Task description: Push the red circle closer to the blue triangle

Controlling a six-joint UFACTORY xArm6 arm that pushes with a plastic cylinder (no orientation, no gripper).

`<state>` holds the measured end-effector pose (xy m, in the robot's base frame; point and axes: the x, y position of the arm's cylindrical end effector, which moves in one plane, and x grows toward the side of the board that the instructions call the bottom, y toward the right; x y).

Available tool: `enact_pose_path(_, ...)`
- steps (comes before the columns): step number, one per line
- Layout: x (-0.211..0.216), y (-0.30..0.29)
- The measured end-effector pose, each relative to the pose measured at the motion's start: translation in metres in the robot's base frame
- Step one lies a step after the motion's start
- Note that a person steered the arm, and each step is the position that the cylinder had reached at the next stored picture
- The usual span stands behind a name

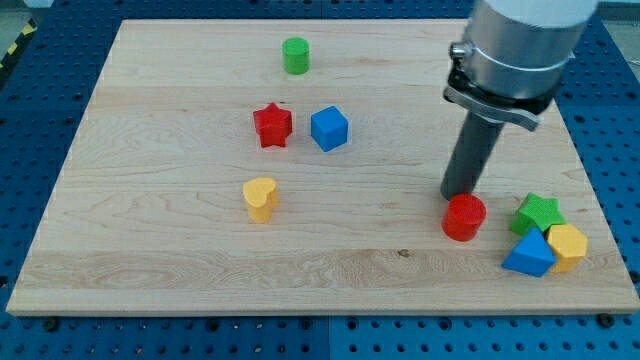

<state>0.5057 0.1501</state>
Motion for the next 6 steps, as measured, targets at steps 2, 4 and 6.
enact_pose_path(2, -0.015, -0.012)
enact_pose_path(4, 0.0, -0.051)
enact_pose_path(6, 0.015, -0.029)
